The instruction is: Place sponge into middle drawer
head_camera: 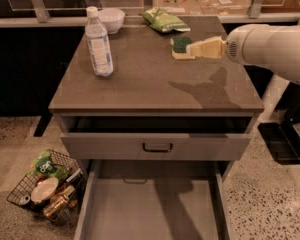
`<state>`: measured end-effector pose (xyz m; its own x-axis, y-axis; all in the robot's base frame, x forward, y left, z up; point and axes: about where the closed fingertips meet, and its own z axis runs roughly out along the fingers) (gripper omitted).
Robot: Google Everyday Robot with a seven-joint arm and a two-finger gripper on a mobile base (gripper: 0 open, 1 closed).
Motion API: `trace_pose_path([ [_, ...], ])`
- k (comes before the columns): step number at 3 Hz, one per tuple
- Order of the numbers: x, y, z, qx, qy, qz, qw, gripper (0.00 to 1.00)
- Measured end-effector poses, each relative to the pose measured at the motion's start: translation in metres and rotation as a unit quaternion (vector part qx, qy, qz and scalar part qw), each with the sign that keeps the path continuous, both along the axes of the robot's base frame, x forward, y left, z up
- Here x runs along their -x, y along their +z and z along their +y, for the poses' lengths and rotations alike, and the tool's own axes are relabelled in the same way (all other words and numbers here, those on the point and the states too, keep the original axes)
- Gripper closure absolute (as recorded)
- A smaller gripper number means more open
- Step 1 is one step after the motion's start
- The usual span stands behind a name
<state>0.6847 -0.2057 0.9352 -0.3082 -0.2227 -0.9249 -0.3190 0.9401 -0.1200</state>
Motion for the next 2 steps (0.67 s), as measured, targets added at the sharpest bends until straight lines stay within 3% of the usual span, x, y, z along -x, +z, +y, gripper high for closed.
trace_pose_path([
  [1,-0.064,-0.008,0.024,-0.059,0.004,-0.029,0.9978,0.00],
  [2,-0.111,-0.019,0.043,-0.079,0.011,-0.037,0.9961,0.00],
])
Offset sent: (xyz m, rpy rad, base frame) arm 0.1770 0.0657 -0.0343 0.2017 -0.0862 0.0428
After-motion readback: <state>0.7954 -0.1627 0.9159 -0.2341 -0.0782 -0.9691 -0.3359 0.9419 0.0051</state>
